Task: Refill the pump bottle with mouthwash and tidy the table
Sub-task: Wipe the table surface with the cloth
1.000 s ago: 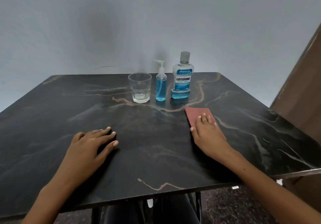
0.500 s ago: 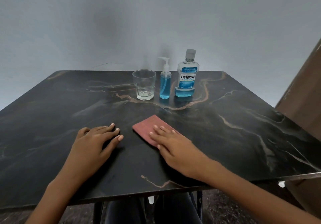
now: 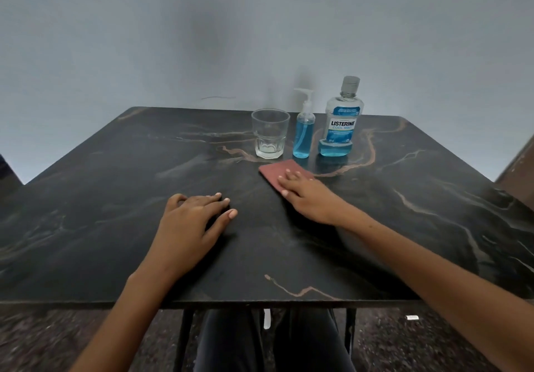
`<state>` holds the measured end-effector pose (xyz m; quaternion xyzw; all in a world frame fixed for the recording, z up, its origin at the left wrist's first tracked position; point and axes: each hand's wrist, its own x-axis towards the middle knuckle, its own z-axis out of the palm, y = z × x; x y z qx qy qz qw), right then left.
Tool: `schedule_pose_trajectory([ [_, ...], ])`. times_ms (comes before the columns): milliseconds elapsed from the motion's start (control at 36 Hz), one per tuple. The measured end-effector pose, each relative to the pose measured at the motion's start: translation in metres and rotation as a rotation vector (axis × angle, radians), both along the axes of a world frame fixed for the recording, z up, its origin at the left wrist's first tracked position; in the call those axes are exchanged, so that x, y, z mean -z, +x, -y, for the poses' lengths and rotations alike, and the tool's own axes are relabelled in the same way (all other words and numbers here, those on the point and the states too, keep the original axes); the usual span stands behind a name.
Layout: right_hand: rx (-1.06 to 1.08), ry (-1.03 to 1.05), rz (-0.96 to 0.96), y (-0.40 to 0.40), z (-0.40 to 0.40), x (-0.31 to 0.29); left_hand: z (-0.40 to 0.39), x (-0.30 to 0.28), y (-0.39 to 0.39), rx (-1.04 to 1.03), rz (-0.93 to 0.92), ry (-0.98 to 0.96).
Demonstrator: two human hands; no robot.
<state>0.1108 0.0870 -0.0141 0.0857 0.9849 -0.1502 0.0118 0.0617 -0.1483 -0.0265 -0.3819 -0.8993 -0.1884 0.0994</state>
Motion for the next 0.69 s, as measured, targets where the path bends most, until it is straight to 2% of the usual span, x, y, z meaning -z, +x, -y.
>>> schedule_pose_trajectory([
  [222,-0.260,-0.065,-0.016,-0.015,0.066,0.007,0.002,0.000,0.001,-0.066,-0.036,0.077],
  [417,-0.427,-0.181,-0.088,0.028,0.068,0.000,0.002,0.003,-0.003,-0.073,-0.036,0.111],
  [694,-0.487,-0.337,-0.073,0.089,0.035,-0.003,0.001,0.005,-0.004,-0.042,-0.030,0.119],
])
